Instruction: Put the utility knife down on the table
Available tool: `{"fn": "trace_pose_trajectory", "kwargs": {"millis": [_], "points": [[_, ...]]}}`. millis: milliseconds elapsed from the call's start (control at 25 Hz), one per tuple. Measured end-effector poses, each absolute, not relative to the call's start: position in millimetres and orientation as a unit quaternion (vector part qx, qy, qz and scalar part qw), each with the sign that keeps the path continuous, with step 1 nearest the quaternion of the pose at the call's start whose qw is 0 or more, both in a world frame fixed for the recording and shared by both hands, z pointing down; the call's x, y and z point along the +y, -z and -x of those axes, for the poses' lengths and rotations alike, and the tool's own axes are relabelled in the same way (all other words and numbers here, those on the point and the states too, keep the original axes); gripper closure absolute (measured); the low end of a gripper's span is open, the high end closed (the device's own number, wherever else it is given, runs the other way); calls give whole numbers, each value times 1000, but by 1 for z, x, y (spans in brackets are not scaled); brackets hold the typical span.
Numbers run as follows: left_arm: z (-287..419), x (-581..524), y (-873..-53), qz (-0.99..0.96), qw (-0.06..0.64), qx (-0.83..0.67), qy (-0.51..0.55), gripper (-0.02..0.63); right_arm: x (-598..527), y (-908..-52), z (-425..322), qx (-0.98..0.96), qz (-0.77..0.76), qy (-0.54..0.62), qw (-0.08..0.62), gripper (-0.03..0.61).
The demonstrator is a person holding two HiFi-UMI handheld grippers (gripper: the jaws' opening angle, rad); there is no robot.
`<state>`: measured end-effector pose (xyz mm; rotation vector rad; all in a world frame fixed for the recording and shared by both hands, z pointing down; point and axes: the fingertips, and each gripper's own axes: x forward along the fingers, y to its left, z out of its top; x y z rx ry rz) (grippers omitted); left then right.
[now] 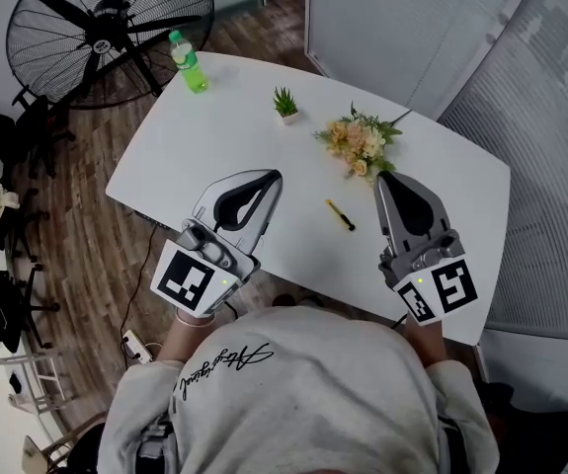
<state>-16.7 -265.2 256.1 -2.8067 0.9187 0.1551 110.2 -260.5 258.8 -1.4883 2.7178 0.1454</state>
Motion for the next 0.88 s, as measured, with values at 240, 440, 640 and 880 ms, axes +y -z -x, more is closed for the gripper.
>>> {"fn": "trace_pose_trajectory", "kwargs": {"millis": [240,440,640,880], "points": [[19,-263,-256,944,96,310,-60,615,-259,-262,-109,877,479,-42,16,577],[17,-266,-256,944,94,311,-51,615,-263,-266,-110,878,478,-36,22,577],[16,-268,-258,944,94,313,-52,615,-263,-267,-113,880,473,-18,43,577],[14,-268,-257,944,91,312,-56,615,-261,-270,-112,881,472,-18,37,577]]}}
